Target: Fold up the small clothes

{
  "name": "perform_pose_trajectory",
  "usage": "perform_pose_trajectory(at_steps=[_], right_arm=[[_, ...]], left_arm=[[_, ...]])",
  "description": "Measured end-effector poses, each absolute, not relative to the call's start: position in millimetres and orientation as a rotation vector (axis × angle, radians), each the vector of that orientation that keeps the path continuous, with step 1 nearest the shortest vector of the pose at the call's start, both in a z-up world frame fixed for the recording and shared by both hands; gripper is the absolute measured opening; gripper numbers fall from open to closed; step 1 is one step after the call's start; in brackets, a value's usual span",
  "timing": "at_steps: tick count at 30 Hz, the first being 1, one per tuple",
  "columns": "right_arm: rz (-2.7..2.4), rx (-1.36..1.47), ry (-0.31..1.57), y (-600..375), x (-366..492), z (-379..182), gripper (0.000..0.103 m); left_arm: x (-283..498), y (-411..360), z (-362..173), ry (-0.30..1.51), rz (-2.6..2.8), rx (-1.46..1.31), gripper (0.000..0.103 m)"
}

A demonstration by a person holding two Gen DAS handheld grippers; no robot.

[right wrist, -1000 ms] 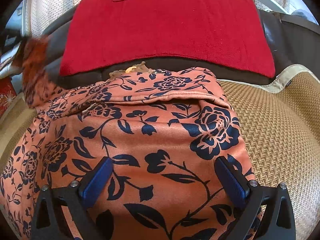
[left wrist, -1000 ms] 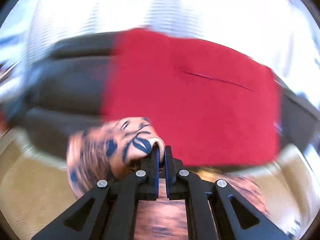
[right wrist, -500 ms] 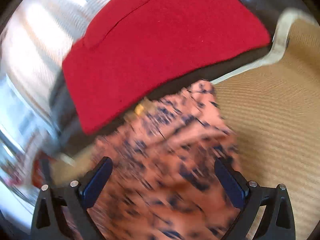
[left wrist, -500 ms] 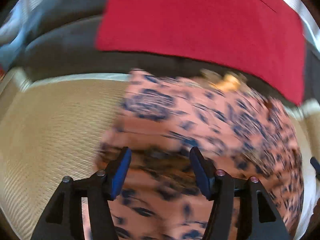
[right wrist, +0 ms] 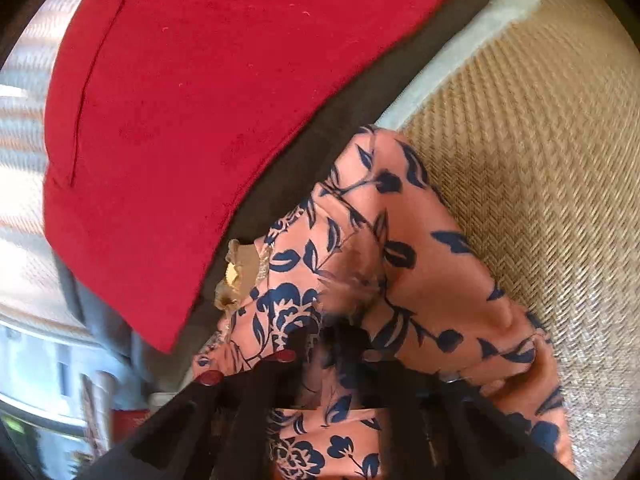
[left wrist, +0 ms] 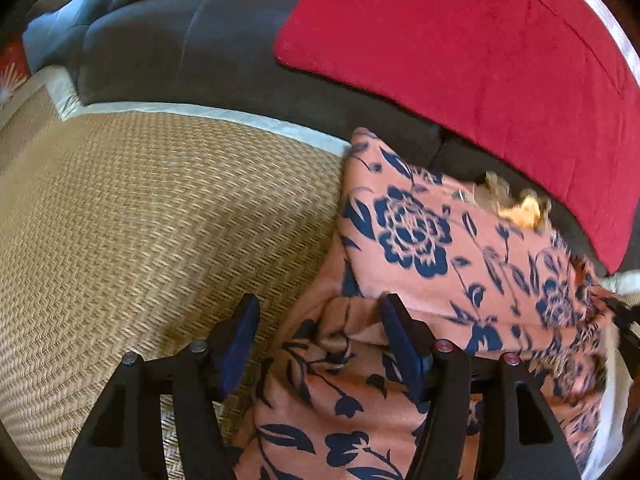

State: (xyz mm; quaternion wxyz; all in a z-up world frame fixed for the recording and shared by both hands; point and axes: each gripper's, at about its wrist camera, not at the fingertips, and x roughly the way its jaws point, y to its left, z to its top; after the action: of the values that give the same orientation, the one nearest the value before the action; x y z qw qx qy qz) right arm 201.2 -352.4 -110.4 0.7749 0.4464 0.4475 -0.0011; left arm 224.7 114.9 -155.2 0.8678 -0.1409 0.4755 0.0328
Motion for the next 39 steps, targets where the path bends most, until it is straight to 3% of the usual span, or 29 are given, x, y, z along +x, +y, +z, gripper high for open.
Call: perform_pose_trajectory(at_steps=[3,4,5,6,7,10,12,14,15,16,20,24,25,27,30,33,35,37,39], right_arm=[[0.024,0.795,0.812,-338,175,-65,0.008],[-0.011,0.742,0.79,-334,166,-66,0.026],[-0.05,0.679,0.818,-330,163,-79,0.083],[-0.074,0.642,0.927,-327,168,-102,0.096],[-0.059,0.679,0.994,-328,168,-121,0.095],[0.01,0.744,0.873,-333,152,-105,0.095],[0.025,0.788,0.845,-344,149,-98,0.095],[0.03,0.844,0.823,-352,153,-97,0.095],[0.018,0.871,0.827,-363,155,-100,0.095],[-0.012,0.897,0.841,-368,153,-106,0.095],[-0.035,0.928,0.851,-378,132,-113,0.095],[0.063,0.881,0.784,-372,140,-80,0.095],[0.124,0.869,0.786,-366,151,-74,0.1],[0.224,0.871,0.83,-358,172,-80,0.103],[0.103,0.871,1.036,-361,195,-134,0.101],[0.151,0.882,0.962,-359,189,-109,0.101],[0.218,0.848,0.901,-353,185,-88,0.102],[0.214,0.794,0.892,-352,189,-86,0.103],[0.143,0.768,0.995,-359,202,-118,0.101]], left_arm=[[221,129,-148,0.945,0.078,-0.353,0.064],[224,131,-148,0.946,0.075,-0.362,0.064],[229,130,-150,0.962,0.061,-0.374,0.064],[235,127,-151,0.988,0.042,-0.379,0.065],[240,123,-151,1.004,0.024,-0.373,0.065],[258,109,-146,1.001,-0.01,-0.297,0.074],[272,103,-151,1.032,0.013,-0.257,0.073],[281,102,-166,1.112,0.01,-0.223,0.026],[283,101,-169,1.116,0.014,-0.186,0.014],[283,101,-168,1.113,0.007,-0.179,0.013],[271,108,-157,1.081,0.007,-0.149,0.012],[259,114,-158,1.081,0.009,-0.166,0.012],[259,115,-158,1.078,0.01,-0.17,0.012],[260,113,-155,1.075,0.008,-0.18,0.012],[260,118,-149,1.088,0.01,-0.216,0.012],[253,122,-132,1.057,0.01,-0.226,0.013],[251,123,-124,1.006,0.024,-0.226,0.019],[253,125,-125,1.004,0.03,-0.253,0.035],[261,126,-141,1.091,0.056,-0.234,0.033]])
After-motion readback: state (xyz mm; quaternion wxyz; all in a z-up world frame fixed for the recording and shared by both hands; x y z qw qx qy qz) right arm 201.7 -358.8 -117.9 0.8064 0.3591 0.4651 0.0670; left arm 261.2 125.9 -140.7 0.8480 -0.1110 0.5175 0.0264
